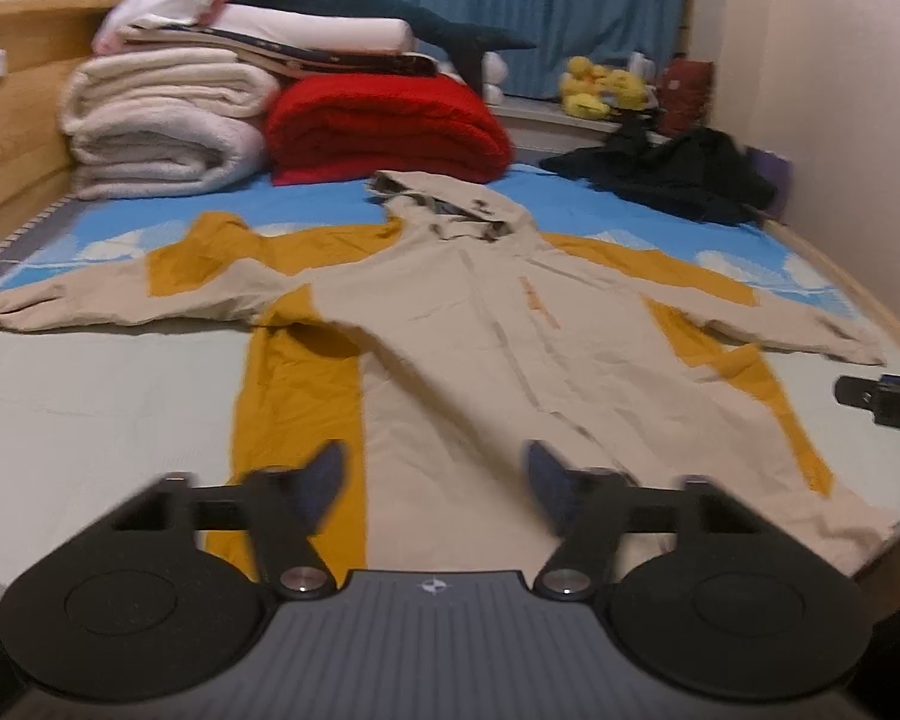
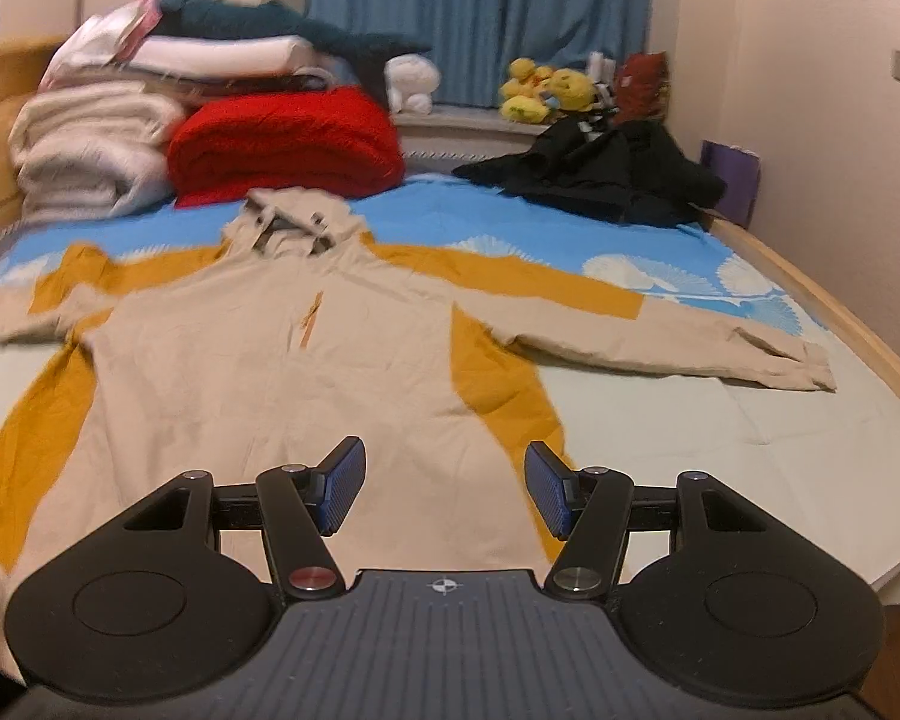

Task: Fold large clothes
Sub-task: 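Move both tools toward the yellow-paneled hem of the beige jacket, then close the left tool on the hem while the right tool grips the hem too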

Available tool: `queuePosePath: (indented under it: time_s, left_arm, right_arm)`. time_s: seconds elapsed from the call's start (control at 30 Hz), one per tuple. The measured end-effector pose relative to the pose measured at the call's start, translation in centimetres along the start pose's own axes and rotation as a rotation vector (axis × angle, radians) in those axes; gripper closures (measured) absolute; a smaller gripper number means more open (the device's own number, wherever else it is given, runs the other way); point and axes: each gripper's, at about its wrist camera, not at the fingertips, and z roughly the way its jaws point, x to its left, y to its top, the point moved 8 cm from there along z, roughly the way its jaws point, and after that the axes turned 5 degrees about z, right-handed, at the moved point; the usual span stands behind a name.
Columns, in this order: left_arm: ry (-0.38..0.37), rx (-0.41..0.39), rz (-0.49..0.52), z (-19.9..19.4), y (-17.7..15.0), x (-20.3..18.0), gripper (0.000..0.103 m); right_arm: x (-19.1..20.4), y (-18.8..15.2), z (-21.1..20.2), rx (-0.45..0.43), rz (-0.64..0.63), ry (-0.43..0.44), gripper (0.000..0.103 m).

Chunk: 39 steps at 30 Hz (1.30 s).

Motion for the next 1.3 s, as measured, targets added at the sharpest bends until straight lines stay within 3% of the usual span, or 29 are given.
queuePosePath:
  time_s: [0.07,0.17,0.33,0.4,0.5,0.63,0.7,0.73,0.8,0.83,0.87,0.9,1.0,1.1,1.17,1.23,1.3]
  left_arm:
    - [-0.007,-0.025,0.052,0.4,1.7,1.6,0.067]
    - [-0.020,-0.024,0.115,2.2,3.6,4.5,0.067]
    - [0.001,0.105,0.130,7.4,2.4,10.1,0.066]
    - [0.030,0.219,0.049,9.6,0.7,12.1,0.066]
    - [-0.015,0.345,-0.084,11.9,-1.3,13.4,0.064]
    - [0.000,0.484,-0.120,13.9,-3.9,14.4,0.060]
    - [0.007,0.542,-0.153,14.7,-4.9,15.0,0.060]
    - [0.003,0.563,-0.171,15.1,-5.2,15.3,0.060]
    - [-0.021,0.594,-0.187,15.5,-5.9,15.2,0.060]
    - [-0.031,0.599,-0.174,15.5,-6.1,15.0,0.062]
    - [-0.040,0.593,-0.150,15.3,-6.1,14.9,0.082]
    - [-0.045,0.580,-0.125,15.3,-5.8,14.8,0.102]
    - [0.007,0.499,-0.118,13.7,-4.1,16.4,0.102]
    - [0.135,0.489,-0.063,12.4,-3.8,18.8,0.102]
    - [0.080,0.551,-0.077,12.4,-4.8,18.6,0.101]
    - [0.060,0.576,-0.067,12.1,-5.1,18.0,0.090]
    - [0.084,0.546,-0.054,11.8,-4.5,18.0,0.059]
  right_arm:
    - [-1.2,1.1,0.2,-0.001,0.031,0.013,0.048]
    - [-3.6,3.2,1.4,-0.026,0.057,0.003,0.051]
    - [-7.5,4.7,5.3,0.009,0.073,-0.049,0.051]
    - [-8.7,3.7,7.6,0.077,0.116,-0.059,0.051]
    - [-9.8,0.9,10.7,0.242,0.146,-0.074,0.051]
    - [-9.9,-3.6,13.7,0.470,0.170,-0.081,0.051]
    - [-9.9,-4.7,14.4,0.534,0.150,-0.085,0.052]
    - [-9.9,-5.2,14.7,0.549,0.146,-0.086,0.055]
    - [-9.9,-6.2,14.9,0.593,0.158,-0.072,0.074]
    - [-9.9,-6.3,14.9,0.596,0.167,-0.053,0.089]
    - [-9.7,-6.5,14.7,0.608,0.172,-0.038,0.100]
    - [-9.3,-6.4,14.6,0.606,0.171,-0.028,0.103]
    - [-8.3,-5.0,13.1,0.557,0.180,0.047,0.103]
    - [-8.2,-4.5,11.8,0.542,0.197,0.067,0.103]
    - [-8.6,-5.4,11.6,0.569,0.175,0.035,0.103]
    - [-9.2,-6.1,11.5,0.590,0.149,-0.007,0.103]
    - [-9.6,-6.1,11.0,0.569,0.167,-0.007,0.100]
